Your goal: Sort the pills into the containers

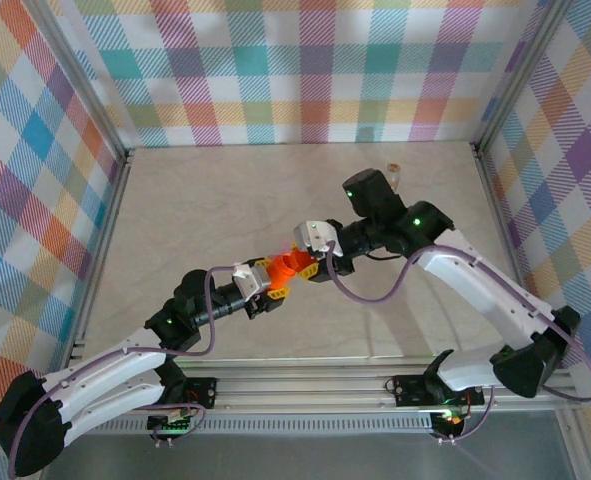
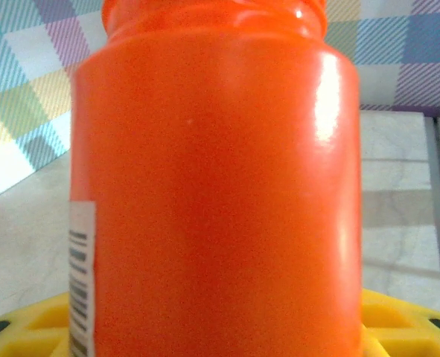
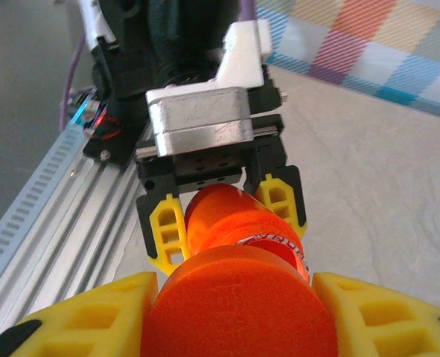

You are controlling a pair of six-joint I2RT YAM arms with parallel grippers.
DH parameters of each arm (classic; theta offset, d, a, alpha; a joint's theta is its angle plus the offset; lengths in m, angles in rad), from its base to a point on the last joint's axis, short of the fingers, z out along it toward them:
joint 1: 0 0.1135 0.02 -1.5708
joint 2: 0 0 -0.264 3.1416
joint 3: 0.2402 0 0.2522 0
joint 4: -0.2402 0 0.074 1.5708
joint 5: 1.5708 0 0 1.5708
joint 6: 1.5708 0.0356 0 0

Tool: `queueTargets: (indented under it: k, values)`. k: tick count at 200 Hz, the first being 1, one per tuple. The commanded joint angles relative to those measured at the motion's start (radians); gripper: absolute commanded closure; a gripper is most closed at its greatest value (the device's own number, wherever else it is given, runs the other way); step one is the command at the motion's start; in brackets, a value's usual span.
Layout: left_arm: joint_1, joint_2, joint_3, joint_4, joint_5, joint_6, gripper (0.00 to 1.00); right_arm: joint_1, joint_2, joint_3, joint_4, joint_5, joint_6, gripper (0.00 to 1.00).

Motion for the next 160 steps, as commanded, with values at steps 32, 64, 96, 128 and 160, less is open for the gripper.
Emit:
queueTargets:
  k: [32, 64, 96, 128, 160]
  values:
    - [0.005, 0.011, 0.018, -0.008, -0.169, -0.053, 1.00, -0.011, -0.236, -0.268, 0.459, 0.199, 0.415, 0.72]
    - [0.005, 0.019, 0.026, -0.047, -0.199, -0.090, 1.00, -0.010, -0.330, -0.402, 0.571, 0.312, 0.582, 0.73]
    - [0.005, 0.017, 0.034, -0.089, -0.226, -0.119, 1.00, -0.010, -0.391, -0.522, 0.658, 0.334, 0.702, 0.70]
    - [0.005, 0.013, 0.040, -0.140, -0.263, -0.145, 1.00, -0.011, -0.425, -0.616, 0.732, 0.391, 0.795, 0.73]
    - [0.005, 0.035, 0.069, -0.228, -0.302, -0.173, 1.00, -0.010, -0.456, -0.686, 0.774, 0.451, 0.832, 0.77]
